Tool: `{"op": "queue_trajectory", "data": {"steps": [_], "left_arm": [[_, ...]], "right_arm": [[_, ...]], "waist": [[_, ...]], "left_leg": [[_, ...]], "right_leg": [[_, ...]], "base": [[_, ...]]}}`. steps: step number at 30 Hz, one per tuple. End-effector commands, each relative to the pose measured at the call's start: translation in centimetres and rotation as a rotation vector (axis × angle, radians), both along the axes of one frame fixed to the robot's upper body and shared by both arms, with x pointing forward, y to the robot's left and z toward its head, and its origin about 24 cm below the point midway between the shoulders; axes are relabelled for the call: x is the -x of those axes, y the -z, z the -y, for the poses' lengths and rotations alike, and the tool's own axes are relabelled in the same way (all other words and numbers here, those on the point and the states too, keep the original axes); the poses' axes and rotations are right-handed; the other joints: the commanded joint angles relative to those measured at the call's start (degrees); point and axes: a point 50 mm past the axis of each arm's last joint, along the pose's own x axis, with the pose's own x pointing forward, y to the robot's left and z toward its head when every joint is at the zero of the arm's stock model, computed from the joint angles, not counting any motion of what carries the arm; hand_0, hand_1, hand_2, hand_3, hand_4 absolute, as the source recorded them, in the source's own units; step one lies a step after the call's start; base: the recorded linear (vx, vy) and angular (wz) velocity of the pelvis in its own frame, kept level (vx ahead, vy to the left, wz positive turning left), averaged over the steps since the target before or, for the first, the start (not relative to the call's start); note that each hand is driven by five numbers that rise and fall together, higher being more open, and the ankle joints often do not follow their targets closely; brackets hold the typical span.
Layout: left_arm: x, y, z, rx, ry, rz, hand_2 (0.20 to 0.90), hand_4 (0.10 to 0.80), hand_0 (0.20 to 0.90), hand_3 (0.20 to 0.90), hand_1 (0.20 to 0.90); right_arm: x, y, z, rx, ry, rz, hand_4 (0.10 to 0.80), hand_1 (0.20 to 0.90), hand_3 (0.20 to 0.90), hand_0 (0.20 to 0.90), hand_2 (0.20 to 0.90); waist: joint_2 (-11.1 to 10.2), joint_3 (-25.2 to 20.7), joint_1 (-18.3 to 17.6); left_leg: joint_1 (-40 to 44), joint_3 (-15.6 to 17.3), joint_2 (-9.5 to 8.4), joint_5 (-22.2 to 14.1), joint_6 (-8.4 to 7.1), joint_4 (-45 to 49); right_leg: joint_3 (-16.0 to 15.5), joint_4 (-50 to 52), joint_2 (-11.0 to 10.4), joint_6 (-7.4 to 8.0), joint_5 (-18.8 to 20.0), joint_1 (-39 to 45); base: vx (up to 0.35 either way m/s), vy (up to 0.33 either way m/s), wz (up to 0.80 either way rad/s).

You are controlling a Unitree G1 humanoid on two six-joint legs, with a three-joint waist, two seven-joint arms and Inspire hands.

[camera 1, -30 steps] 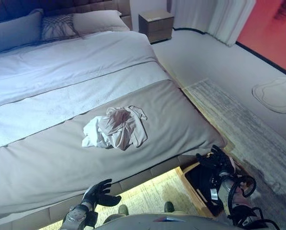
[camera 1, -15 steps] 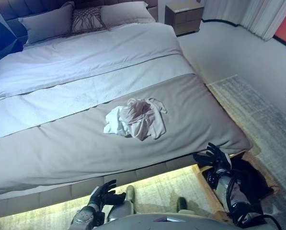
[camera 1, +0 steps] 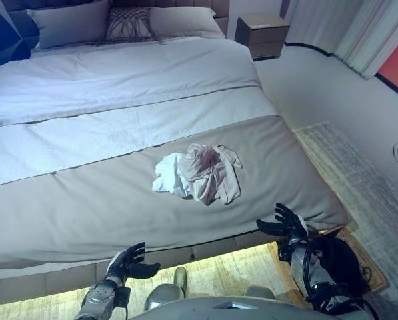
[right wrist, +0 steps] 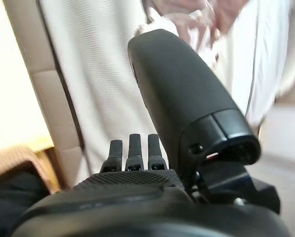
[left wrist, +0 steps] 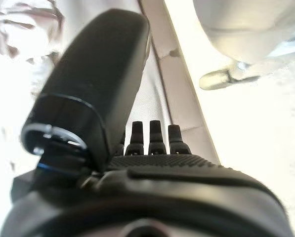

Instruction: Pick up the clothes from the bed and place them into the basket

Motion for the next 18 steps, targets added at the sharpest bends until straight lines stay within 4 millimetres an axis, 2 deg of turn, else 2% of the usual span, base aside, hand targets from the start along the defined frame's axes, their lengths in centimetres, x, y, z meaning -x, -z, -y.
{"op": "queue_trajectory", "data": {"steps": [1,3,4,6,7,9,11,12,13,14,16,18], "left_arm": [[-3.3,-1.5,-0.5,-0.012,-0.047,0.132,0.9,0.8,0.9,0.9,0.9],[-3.2,-1.4,-0.2,-0.017,-0.036,0.132,0.9,0.8,0.9,0.9,0.9],[-2.6,-1.0,0.4,-0.013,0.001,0.113,0.9,0.8,0.9,0.9,0.9],[-2.0,-0.7,0.5,-0.022,0.007,0.091,0.9,0.8,0.9,0.9,0.9],[-1.6,-0.6,0.3,-0.031,0.01,0.079,0.9,0.8,0.9,0.9,0.9],[-2.6,-1.3,-0.4,-0.04,0.025,0.113,0.9,0.8,0.9,0.9,0.9],[-3.8,-2.0,-0.7,-0.033,0.014,0.16,0.9,0.8,0.9,0.9,0.9],[-5.0,-2.7,-0.8,-0.027,0.023,0.2,0.9,0.8,0.9,0.9,0.9],[-5.4,-2.9,-0.9,-0.024,0.026,0.212,0.9,0.8,0.9,0.9,0.9],[-6.2,-3.4,-0.9,-0.018,0.028,0.243,0.9,0.8,0.9,0.9,0.9],[-6.9,-3.8,-0.7,-0.011,0.017,0.276,0.9,0.8,0.9,0.9,0.9],[-7.7,-4.4,-0.7,-0.011,-0.008,0.315,0.9,0.8,0.9,0.9,0.9]], "right_arm": [[-5.5,-5.4,2.2,0.208,-0.132,0.201,0.8,0.9,0.9,0.9,0.9],[-6.0,-5.6,1.8,0.302,-0.199,0.185,0.8,0.9,0.9,0.9,0.9],[-6.2,-5.9,2.1,0.386,-0.23,0.176,0.8,0.9,0.9,0.9,0.9],[-6.5,-6.2,2.4,0.421,-0.233,0.17,0.8,0.9,0.9,0.9,0.9],[-7.6,-7.2,2.6,0.492,-0.246,0.185,0.8,0.9,0.9,0.9,0.9],[-10.3,-10.4,2.7,0.601,-0.237,0.266,0.8,0.9,0.9,0.9,0.9],[-12.0,-13.2,3.1,0.683,-0.207,0.336,0.8,0.9,0.9,0.9,0.9],[-13.3,-15.7,3.6,0.722,-0.165,0.394,0.8,0.9,0.9,0.9,0.9],[-13.7,-16.6,3.7,0.734,-0.156,0.417,0.8,0.9,0.9,0.9,0.9],[-14.7,-18.9,3.9,0.763,-0.143,0.472,0.8,0.9,0.9,0.9,0.9],[-15.7,-21.7,3.8,0.795,-0.139,0.552,0.8,0.9,0.9,0.9,0.9],[-16.8,-25.1,2.8,0.807,-0.167,0.646,0.8,0.9,0.9,0.9,0.9]], "waist": [[1.28,0.75,2.2],[0.46,0.65,3.88],[-0.17,0.42,5.44],[-0.35,0.33,6.25],[-0.49,0.51,7.46],[-0.34,2.3,9.15],[0.18,4.12,9.97],[0.8,5.93,10.59],[1.07,6.6,10.79],[1.69,8.22,11.11],[2.31,9.89,11.4],[2.59,11.8,11.89]], "left_leg": [[-3.0,-4.11,0.23,-0.59,-2.5,0.4],[-3.46,-4.23,1.18,-0.32,-3.14,0.86],[-3.48,-4.74,1.79,-0.03,-3.67,1.07],[-3.49,-5.05,2.11,0.05,-4.11,1.23],[-4.17,-5.52,2.59,0.13,-4.78,1.75],[-6.99,-6.35,3.33,0.05,-5.97,4.0],[-10.1,-7.03,3.37,-0.25,-6.58,6.64],[-13.28,-7.68,3.04,-0.45,-6.88,9.09],[-14.44,-7.94,2.83,-0.54,-6.95,10.05],[-17.31,-8.46,2.23,-0.79,-6.96,12.43],[-21.07,-9.21,1.46,-1.34,-6.74,15.52],[-27.18,-9.91,0.05,-2.67,-6.04,20.9]], "right_leg": [[1.24,-0.04,0.71,0.27,7.03,-0.37],[-0.43,-1.2,1.01,0.41,6.33,1.24],[-2.11,-2.92,1.23,0.4,5.96,3.06],[-2.84,-3.73,1.35,0.35,5.78,4.13],[-3.69,-4.09,1.43,0.22,5.29,4.76],[-5.69,-3.97,1.21,-0.06,4.9,4.39],[-6.58,-3.2,1.01,-0.39,4.54,2.83],[-7.36,-2.03,0.81,-0.74,4.05,0.91],[-7.56,-1.51,0.75,-0.87,3.88,0.1],[-7.78,0.07,0.54,-1.26,3.6,-2.4],[-7.94,2.73,0.29,-1.82,3.18,-6.22],[-7.26,7.85,0.3,-2.67,1.9,-12.71]], "base": [[0.047,-0.275,0.5],[0.162,-0.278,0.55],[0.222,-0.209,0.3],[0.196,-0.146,0.2],[0.152,-0.166,0.21],[0.002,-0.147,0.24],[-0.142,-0.069,0.27],[-0.147,-0.048,0.24],[-0.227,-0.032,0.33],[-0.184,-0.006,0.23],[-0.134,0.004,0.19],[-0.047,0.004,0.1]]}}
